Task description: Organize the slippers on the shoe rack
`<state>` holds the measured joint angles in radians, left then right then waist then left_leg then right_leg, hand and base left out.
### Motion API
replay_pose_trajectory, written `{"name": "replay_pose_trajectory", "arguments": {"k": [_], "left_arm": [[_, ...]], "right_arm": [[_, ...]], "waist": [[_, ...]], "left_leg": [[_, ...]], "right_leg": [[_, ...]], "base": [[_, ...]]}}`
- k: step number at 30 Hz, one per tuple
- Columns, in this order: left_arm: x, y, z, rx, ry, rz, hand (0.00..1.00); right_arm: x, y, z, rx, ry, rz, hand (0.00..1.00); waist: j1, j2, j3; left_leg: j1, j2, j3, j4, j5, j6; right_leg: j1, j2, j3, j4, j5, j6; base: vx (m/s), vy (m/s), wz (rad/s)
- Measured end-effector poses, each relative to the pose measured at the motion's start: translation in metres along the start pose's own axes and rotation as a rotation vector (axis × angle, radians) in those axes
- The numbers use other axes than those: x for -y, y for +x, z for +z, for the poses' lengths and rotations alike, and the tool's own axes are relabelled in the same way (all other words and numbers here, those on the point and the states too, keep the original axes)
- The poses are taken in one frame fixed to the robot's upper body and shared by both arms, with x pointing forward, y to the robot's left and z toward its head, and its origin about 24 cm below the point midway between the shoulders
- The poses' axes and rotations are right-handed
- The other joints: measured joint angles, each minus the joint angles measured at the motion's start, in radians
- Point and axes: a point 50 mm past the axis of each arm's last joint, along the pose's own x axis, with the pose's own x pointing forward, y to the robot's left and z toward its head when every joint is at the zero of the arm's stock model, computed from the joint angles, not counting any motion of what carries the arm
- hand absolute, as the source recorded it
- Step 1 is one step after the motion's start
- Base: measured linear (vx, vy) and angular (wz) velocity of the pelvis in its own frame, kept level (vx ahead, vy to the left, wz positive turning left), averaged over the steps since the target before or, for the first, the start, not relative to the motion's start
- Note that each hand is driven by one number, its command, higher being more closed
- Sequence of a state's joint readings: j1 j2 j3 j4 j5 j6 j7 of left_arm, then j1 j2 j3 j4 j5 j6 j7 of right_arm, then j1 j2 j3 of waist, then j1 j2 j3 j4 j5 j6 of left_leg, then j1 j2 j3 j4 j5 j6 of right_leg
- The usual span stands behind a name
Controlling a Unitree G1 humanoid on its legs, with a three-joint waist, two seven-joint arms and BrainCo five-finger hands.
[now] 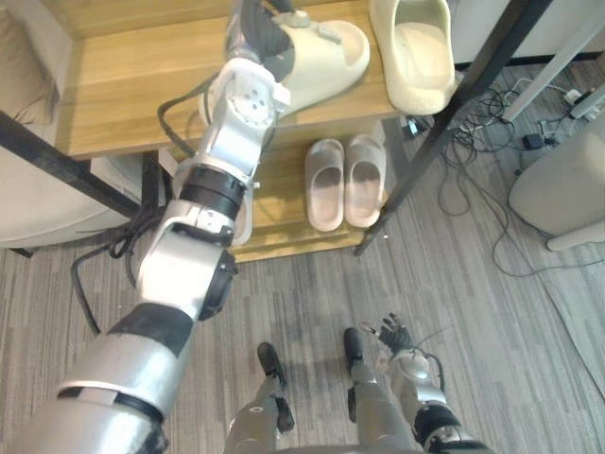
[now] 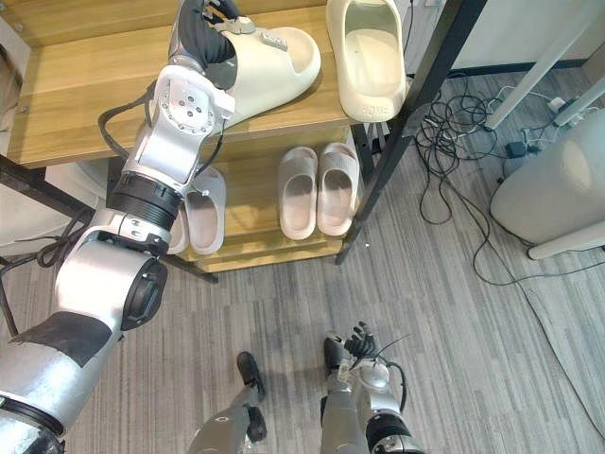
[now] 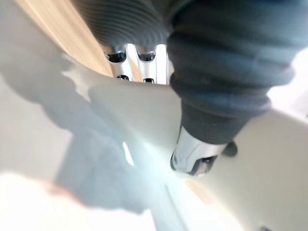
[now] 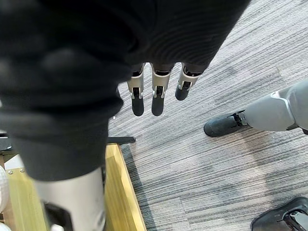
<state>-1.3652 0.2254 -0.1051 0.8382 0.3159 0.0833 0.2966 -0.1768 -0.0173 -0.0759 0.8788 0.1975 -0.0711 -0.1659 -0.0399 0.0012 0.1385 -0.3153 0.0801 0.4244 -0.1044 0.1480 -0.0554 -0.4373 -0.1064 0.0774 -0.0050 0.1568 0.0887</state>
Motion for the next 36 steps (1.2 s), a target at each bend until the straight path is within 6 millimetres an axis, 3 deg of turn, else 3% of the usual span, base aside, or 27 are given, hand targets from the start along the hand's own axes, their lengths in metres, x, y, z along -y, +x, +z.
{"name": "replay_pose_trajectory", "arguments": {"k": [12, 27, 36], "left_arm": [[-0.004, 0.001, 0.001, 0.004, 0.001, 0.014, 0.00], [-0.004, 0.001, 0.001, 0.005, 0.001, 0.012, 0.00], [-0.017, 0.002, -0.011, -0.015, 0.038, 0.036, 0.00]], "right_arm": [[-0.002, -0.001, -0.002, -0.004, 0.028, 0.005, 0.00], [0.002, -0.003, -0.007, -0.014, 0.034, -0.004, 0.00], [0.001, -0.003, -0.008, -0.017, 0.025, -0.001, 0.00]], "waist": [[-0.019, -0.021, -0.013], [-0.026, -0.022, -0.014], [-0.022, -0.022, -0.014]], "left_leg": [[-0.011, -0.003, 0.000, 0.000, 0.000, 0.000], [0.006, -0.002, -0.013, 0.000, 0.004, 0.005], [0.015, -0.002, -0.013, 0.000, 0.005, 0.007]], "right_leg": [[-0.013, -0.003, 0.004, 0.000, 0.005, 0.005], [0.013, -0.005, -0.011, -0.001, 0.006, 0.005], [0.022, -0.006, -0.013, 0.000, 0.006, 0.004]], "base": [[0.07, 0.070, 0.00], [0.04, 0.042, 0.03], [0.07, 0.073, 0.00]]}}
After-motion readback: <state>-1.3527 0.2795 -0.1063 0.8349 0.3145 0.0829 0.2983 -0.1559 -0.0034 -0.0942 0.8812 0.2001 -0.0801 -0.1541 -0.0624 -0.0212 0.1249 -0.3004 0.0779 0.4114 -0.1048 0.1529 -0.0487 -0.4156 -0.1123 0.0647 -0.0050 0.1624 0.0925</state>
